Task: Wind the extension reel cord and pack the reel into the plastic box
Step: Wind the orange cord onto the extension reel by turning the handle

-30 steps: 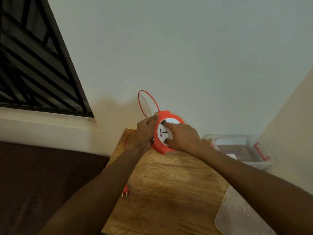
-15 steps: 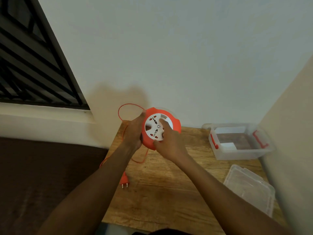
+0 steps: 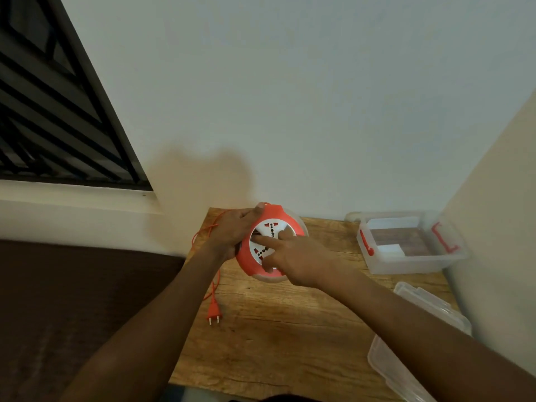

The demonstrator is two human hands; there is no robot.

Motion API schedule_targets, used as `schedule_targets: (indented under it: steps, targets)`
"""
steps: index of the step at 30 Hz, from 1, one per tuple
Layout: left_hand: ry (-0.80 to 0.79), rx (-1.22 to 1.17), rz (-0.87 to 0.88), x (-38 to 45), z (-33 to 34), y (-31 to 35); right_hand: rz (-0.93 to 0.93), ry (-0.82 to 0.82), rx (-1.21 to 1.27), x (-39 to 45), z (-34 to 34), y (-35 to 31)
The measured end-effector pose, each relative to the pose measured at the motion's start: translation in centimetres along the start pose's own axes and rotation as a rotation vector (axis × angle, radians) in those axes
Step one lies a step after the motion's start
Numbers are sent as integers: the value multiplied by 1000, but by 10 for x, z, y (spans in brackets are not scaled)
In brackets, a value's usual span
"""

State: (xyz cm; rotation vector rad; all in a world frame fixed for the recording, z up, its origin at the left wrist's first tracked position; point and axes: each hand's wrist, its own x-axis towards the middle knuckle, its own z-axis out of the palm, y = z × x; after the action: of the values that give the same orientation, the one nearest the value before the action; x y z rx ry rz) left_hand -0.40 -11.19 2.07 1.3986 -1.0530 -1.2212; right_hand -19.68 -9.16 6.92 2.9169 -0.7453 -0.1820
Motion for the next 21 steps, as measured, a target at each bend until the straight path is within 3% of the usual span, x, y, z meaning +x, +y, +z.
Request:
schedule_targets:
  steps: [12, 21]
  targets:
    - [-195, 116, -23, 2, 8, 3, -179, -184, -414, -5, -1, 2]
    - [-121, 60, 5, -1, 13, 1, -40, -116, -370, 0, -2, 15]
